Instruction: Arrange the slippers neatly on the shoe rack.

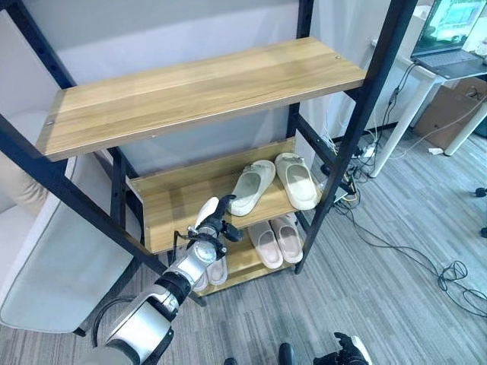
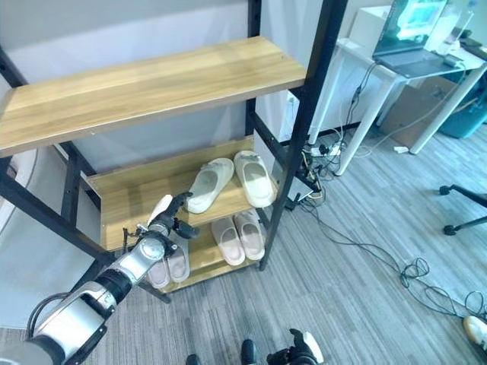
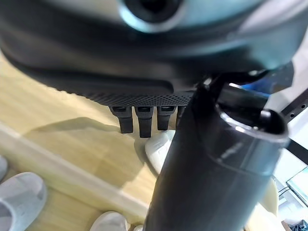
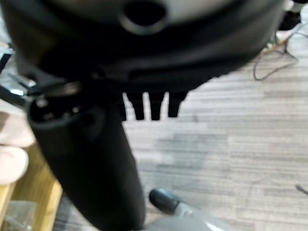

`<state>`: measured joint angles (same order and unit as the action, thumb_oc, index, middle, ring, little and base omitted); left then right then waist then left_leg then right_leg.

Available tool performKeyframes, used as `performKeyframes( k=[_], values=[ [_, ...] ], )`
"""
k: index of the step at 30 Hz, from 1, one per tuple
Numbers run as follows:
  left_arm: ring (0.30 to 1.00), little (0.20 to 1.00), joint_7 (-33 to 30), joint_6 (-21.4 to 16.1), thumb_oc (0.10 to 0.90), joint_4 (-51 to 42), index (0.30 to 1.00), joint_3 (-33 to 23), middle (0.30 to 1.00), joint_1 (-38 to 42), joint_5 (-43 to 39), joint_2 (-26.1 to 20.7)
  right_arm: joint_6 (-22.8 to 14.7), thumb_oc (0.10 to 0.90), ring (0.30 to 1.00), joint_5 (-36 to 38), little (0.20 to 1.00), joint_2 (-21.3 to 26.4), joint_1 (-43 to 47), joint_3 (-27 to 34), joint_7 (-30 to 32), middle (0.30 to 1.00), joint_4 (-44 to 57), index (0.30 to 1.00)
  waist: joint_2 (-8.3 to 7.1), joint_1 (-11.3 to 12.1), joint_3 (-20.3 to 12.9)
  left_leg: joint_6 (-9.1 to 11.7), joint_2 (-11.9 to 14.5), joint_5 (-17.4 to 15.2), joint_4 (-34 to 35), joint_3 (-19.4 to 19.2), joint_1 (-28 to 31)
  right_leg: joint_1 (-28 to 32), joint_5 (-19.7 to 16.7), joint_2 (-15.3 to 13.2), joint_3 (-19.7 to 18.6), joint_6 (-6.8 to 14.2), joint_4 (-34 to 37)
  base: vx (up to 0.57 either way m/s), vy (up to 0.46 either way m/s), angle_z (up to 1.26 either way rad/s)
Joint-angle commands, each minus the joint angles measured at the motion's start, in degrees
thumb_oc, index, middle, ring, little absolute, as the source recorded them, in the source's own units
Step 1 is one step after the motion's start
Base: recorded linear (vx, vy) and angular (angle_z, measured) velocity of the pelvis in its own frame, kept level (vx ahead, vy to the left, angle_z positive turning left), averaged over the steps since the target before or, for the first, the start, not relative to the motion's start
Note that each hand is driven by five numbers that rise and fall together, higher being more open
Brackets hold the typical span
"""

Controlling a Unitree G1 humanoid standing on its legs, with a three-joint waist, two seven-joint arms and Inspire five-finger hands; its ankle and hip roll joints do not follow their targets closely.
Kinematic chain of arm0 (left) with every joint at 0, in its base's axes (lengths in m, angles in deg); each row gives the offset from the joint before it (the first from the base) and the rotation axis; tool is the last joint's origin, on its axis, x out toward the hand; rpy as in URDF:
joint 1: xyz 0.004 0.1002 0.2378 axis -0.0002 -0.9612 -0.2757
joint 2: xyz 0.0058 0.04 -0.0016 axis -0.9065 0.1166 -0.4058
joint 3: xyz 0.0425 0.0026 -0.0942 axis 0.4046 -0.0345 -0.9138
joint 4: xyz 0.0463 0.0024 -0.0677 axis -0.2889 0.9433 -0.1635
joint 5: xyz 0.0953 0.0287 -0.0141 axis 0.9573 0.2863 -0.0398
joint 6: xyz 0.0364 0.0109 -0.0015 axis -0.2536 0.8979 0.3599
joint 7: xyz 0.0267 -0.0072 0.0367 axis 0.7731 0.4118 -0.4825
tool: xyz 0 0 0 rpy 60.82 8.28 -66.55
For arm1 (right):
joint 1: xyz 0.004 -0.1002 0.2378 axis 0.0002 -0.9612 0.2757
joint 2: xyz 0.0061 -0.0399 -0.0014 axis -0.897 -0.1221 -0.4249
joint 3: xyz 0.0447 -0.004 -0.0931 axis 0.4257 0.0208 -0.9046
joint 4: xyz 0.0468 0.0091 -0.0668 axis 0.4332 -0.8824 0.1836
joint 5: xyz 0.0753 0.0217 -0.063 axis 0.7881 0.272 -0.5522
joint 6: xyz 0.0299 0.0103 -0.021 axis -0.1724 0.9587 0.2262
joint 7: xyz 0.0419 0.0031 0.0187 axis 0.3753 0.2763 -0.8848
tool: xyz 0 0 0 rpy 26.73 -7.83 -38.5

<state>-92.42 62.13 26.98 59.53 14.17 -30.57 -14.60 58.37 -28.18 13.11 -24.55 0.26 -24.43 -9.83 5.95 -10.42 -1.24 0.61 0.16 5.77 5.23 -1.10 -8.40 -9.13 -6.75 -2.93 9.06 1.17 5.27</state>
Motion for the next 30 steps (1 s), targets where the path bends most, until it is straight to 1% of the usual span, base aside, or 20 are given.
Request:
performKeyframes(
  k=[1,6,14,15,17,22,27,30],
  values=[
    [0.9,0.9,-4.1,-5.7,0.8,3.5,0.9,-4.0,0.9,14.0,-1.3,-0.5,-1.5,0.8,0.9,-0.5,0.9,-0.7,0.9,-1.0,1.5,0.9,-1.1,0.9,-0.39,0.6,2.5,3.3,1.3,-5.4,-0.2,-2.5,1.1,-0.2,4.3,-3.7,-4.2,7.8,-0.3,0.0,0.0,0.0],
    [0.9,0.9,-3.9,-6.0,0.8,1.7,0.9,-4.3,0.9,13.1,-2.0,-0.2,-1.9,0.8,0.9,-0.3,0.9,-0.5,0.5,-0.7,1.6,0.9,-0.2,0.9,-0.06,0.6,3.1,3.3,1.3,-5.4,-0.2,-2.7,1.2,-0.1,4.5,-3.5,-4.4,7.7,-0.3,0.0,0.0,0.0],
    [0.9,0.9,-1.6,-6.4,0.8,-1.8,0.9,-4.1,0.9,9.9,-4.4,2.1,-2.1,0.8,0.9,0.2,0.9,-0.7,0.4,-0.2,1.4,0.9,0.6,0.9,0.17,0.8,3.2,3.4,1.4,-5.8,-0.2,-2.5,3.1,2.2,5.5,-3.3,-4.2,7.3,-0.3,0.0,0.0,0.0],
    [0.9,0.9,-0.8,-6.8,0.8,-3.2,0.9,-3.9,0.9,8.6,-6.0,3.1,-2.0,0.8,0.9,0.3,0.9,-0.9,0.5,-0.1,1.2,0.9,0.8,0.9,0.19,0.8,3.2,3.3,1.4,-6.0,-0.2,-2.4,3.6,2.6,5.7,-3.3,-4.1,7.3,-0.3,0.0,0.0,0.0],
    [0.9,0.9,-0.4,-6.9,0.8,-3.9,0.9,-3.6,0.9,7.9,-6.6,3.9,-1.9,0.8,0.9,0.3,0.9,-0.8,0.6,-0.1,1.1,0.9,0.8,0.9,0.25,0.9,3.3,3.3,1.4,-6.1,-0.2,-2.5,3.9,2.9,5.7,-3.2,-4.1,7.2,-0.3,0.0,-0.006,0.02],
    [0.9,0.9,0.2,-6.5,0.8,-1.8,0.9,-2.5,0.9,6.4,-7.3,7.6,-1.4,0.8,0.9,0.1,0.9,-1.2,1.3,-0.8,0.9,0.9,-0.1,0.9,0.2,0.5,3.1,3.3,1.7,-6.3,-0.2,-2.6,4.9,3.7,6.0,-3.1,-4.2,7.0,-0.3,0.0,-0.01,0.01],
    [0.9,0.9,0.5,-6.6,0.8,-0.2,0.9,-1.9,0.9,6.3,-8.9,9.7,-1.4,0.8,0.9,0.5,0.9,-1.4,2.0,-1.4,0.9,0.9,-0.7,0.9,0.38,0.1,2.9,3.2,1.7,-6.4,-0.2,-2.9,5.3,3.7,5.9,-3.1,-4.5,7.0,-0.3,0.0,-0.009,-0.01],
    [0.9,0.9,0.5,-6.7,0.8,-0.1,0.9,-1.8,0.9,6.3,-9.2,10.0,-1.3,0.8,0.9,0.4,0.9,-1.4,1.9,-1.5,0.8,0.9,-0.6,0.9,0.45,-0.1,2.9,3.1,1.8,-6.4,-0.2,-3.1,5.4,3.7,5.9,-3.0,-4.7,7.0,-0.3,0.0,-0.019,-0.05]
  ],
)
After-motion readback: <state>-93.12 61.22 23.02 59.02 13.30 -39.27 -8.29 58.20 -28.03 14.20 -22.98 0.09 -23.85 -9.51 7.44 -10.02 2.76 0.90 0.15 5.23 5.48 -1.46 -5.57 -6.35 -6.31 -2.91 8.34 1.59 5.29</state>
